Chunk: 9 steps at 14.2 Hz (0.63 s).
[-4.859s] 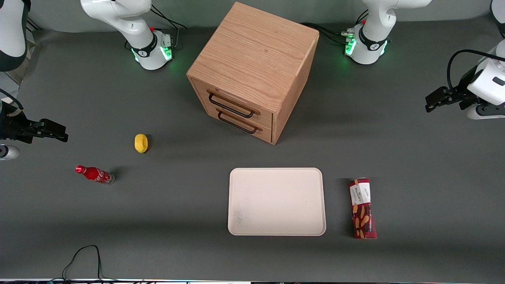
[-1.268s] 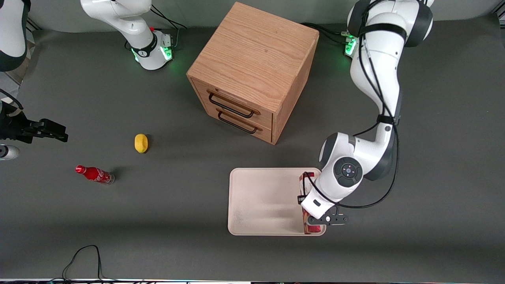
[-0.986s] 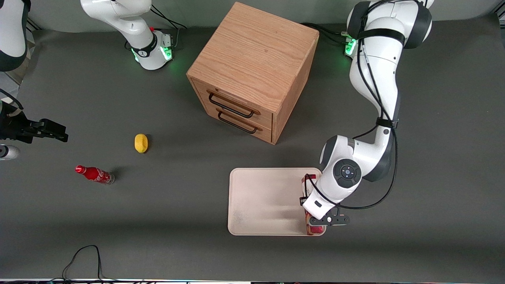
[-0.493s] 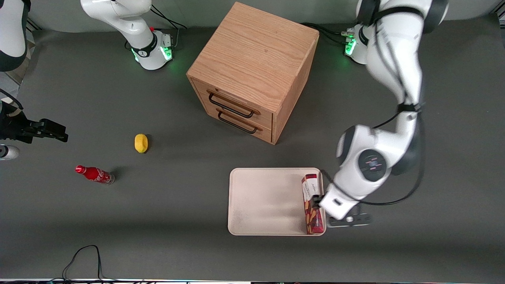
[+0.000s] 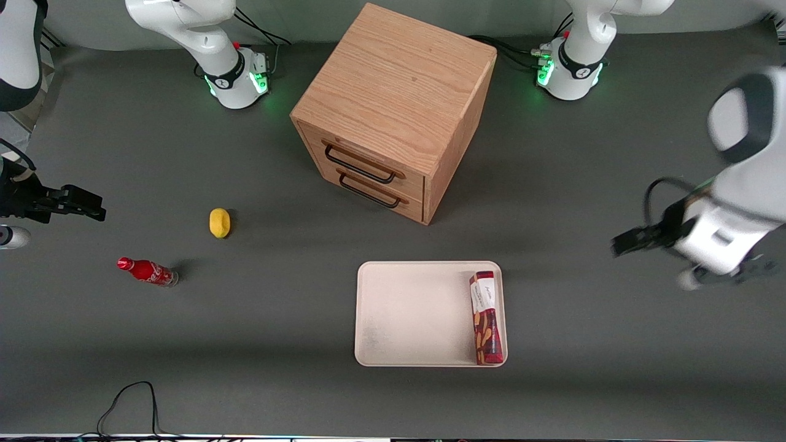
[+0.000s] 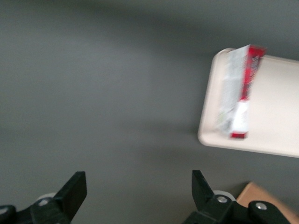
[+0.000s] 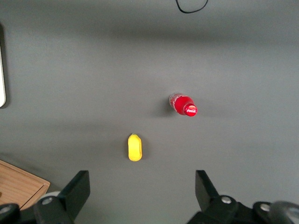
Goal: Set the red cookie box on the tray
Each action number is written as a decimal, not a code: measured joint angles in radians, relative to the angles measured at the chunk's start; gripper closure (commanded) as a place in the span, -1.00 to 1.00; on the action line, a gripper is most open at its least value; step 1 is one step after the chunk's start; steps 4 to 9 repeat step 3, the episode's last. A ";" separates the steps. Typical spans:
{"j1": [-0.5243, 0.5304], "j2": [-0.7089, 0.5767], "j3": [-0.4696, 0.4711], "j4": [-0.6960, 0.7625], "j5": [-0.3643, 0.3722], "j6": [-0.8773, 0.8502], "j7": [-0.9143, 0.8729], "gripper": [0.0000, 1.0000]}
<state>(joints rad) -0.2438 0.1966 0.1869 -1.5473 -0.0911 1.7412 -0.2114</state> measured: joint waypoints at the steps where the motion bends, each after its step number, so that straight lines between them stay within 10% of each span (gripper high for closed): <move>1: 0.013 -0.056 -0.001 -0.045 0.024 -0.020 0.012 -1.00; 9: 0.031 -0.149 -0.001 -0.111 0.040 -0.063 0.053 -1.00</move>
